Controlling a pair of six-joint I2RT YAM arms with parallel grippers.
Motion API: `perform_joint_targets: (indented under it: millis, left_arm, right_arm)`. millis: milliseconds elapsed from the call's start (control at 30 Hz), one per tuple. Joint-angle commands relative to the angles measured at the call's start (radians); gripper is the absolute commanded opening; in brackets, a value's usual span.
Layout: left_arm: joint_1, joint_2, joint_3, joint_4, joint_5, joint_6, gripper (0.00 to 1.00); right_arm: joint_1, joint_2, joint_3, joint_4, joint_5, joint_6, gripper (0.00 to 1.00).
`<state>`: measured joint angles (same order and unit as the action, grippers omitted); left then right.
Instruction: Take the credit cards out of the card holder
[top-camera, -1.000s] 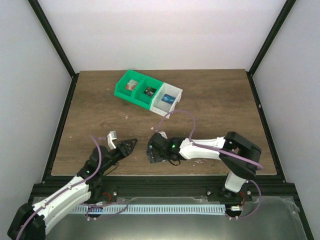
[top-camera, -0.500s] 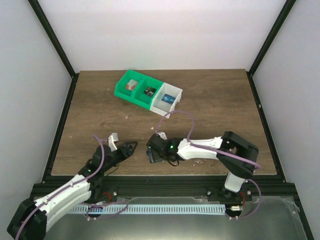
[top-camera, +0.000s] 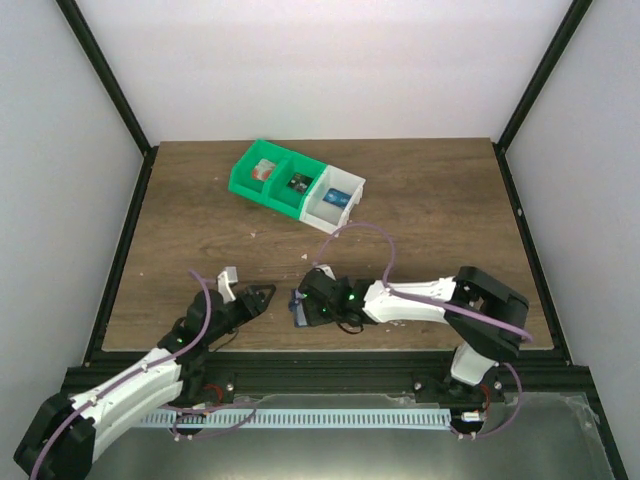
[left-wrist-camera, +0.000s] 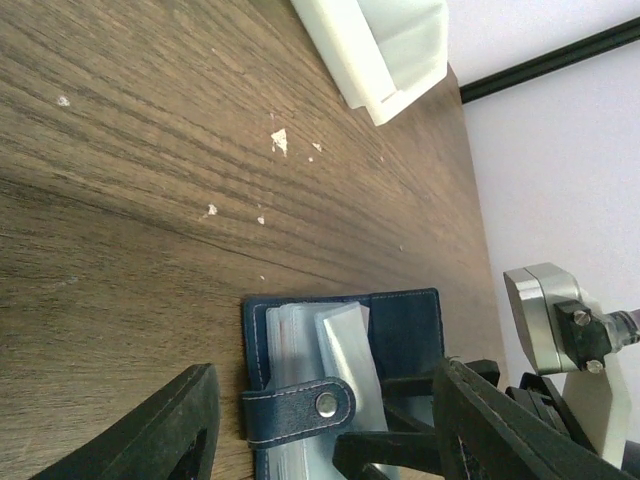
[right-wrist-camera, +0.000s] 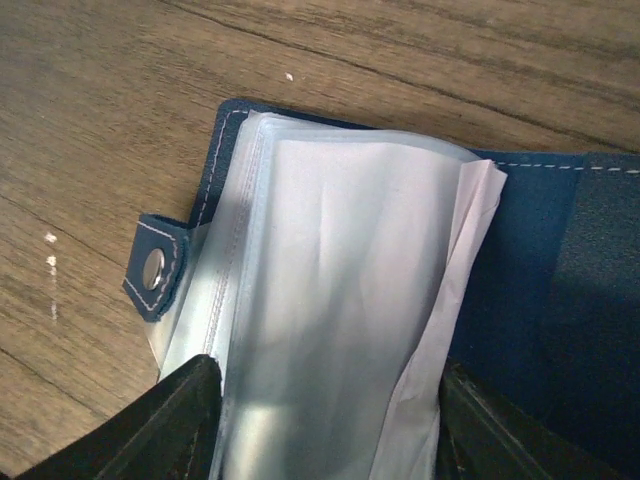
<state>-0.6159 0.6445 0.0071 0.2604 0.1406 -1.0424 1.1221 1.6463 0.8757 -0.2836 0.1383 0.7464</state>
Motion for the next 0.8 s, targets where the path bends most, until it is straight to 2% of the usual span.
perform_joint_targets:
  millis: [0, 100, 233, 433, 533, 600, 767]
  left_arm:
    - [0.000, 0.009, -0.079, 0.034, 0.016, 0.024, 0.61]
    - [0.000, 0.027, -0.076, 0.046, 0.032, 0.033, 0.61]
    - [0.000, 0.047, -0.064, 0.045, 0.049, 0.042, 0.60]
    - [0.001, 0.075, -0.058, 0.044, 0.058, 0.059, 0.60]
    - [0.000, 0.110, -0.050, 0.065, 0.092, 0.090, 0.60]
    - [0.000, 0.144, -0.038, 0.086, 0.126, 0.121, 0.61]
    - [-0.004, 0.243, 0.007, 0.112, 0.182, 0.191, 0.69]
  right_arm:
    - [0.008, -0.035, -0.023, 0.070, -0.032, 0.018, 0.54]
    - [0.008, -0.036, -0.037, 0.090, -0.032, 0.025, 0.48]
    - [0.007, -0.038, -0.053, 0.119, -0.044, 0.021, 0.45]
    - [-0.049, -0.114, -0.193, 0.300, -0.146, 0.010, 0.34]
    - [-0.081, -0.144, -0.254, 0.348, -0.179, -0.019, 0.34]
    - [-0.090, -0.164, -0.280, 0.366, -0.189, -0.025, 0.38]
    - [-0.097, -0.177, -0.306, 0.388, -0.209, -0.024, 0.39]
